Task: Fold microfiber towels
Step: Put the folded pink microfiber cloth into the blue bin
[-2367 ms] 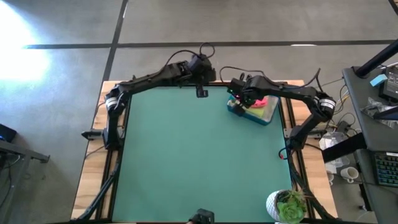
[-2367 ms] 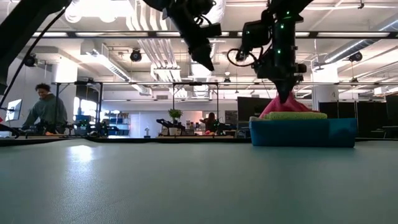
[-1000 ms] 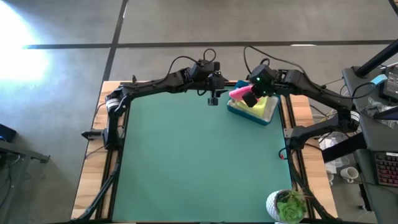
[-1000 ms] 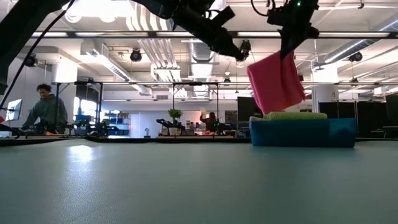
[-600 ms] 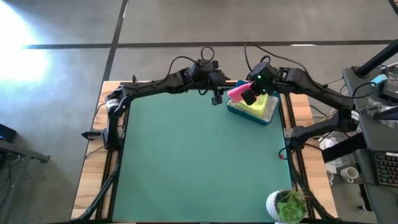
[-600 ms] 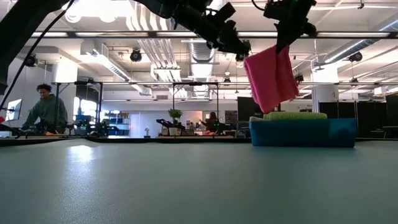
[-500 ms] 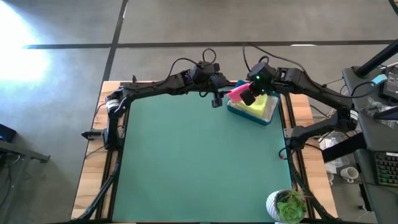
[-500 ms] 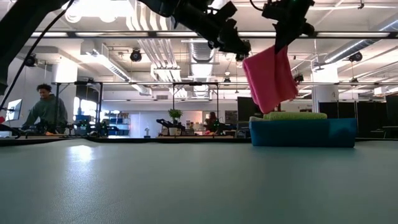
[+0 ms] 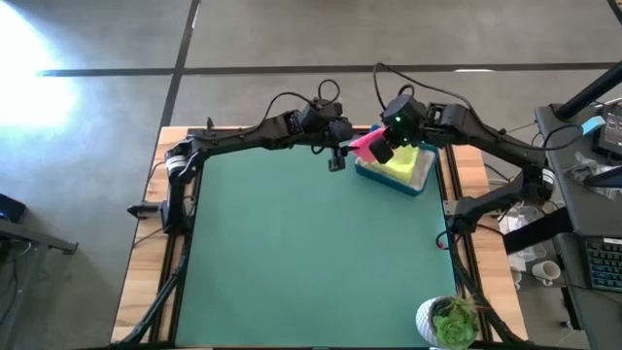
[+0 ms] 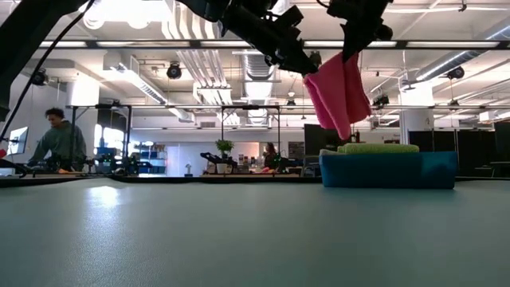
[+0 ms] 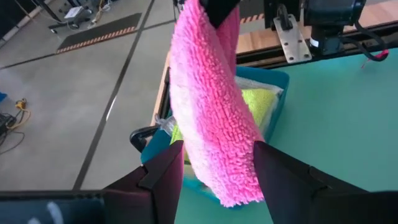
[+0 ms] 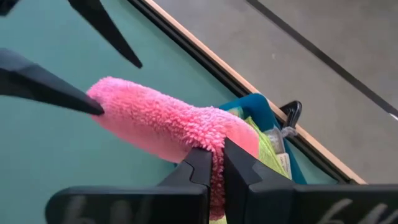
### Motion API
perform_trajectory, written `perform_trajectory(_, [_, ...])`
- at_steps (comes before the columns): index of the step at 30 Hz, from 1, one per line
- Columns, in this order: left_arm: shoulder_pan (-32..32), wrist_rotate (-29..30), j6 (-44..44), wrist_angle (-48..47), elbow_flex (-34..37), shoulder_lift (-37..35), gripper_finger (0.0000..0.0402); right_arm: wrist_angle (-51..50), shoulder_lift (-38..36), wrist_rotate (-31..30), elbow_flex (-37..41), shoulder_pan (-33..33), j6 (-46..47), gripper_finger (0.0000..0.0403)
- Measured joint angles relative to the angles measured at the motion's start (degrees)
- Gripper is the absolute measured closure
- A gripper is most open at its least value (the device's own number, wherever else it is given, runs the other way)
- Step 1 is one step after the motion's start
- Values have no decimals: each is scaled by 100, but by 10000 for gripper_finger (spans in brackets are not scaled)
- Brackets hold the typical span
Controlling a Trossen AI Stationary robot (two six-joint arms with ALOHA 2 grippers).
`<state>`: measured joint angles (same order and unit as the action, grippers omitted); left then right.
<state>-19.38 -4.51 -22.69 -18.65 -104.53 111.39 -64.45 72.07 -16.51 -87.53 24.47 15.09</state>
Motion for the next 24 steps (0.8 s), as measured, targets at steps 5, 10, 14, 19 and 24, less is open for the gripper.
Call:
perform_trajectory(5, [0, 2, 4, -93, 0, 0, 223, 1, 79, -2, -191, -63, -10, 394])
perform_trajectory(10, [31, -2, 165, -253, 0, -17, 223, -12, 119, -9, -233, -54, -28, 394])
perform_trajectory(14, [33, 1, 609, -189, -57, -54, 223, -11, 128, -8, -225, -62, 2, 394])
perform_trajectory(19, [11, 10, 1212, -134, -52, -15, 223, 22, 220, -9, -218, -59, 68, 394])
perform_trajectory(24, [7, 37, 1296, -118, 9, 57, 223, 0, 404, 6, -300, -132, 59, 394])
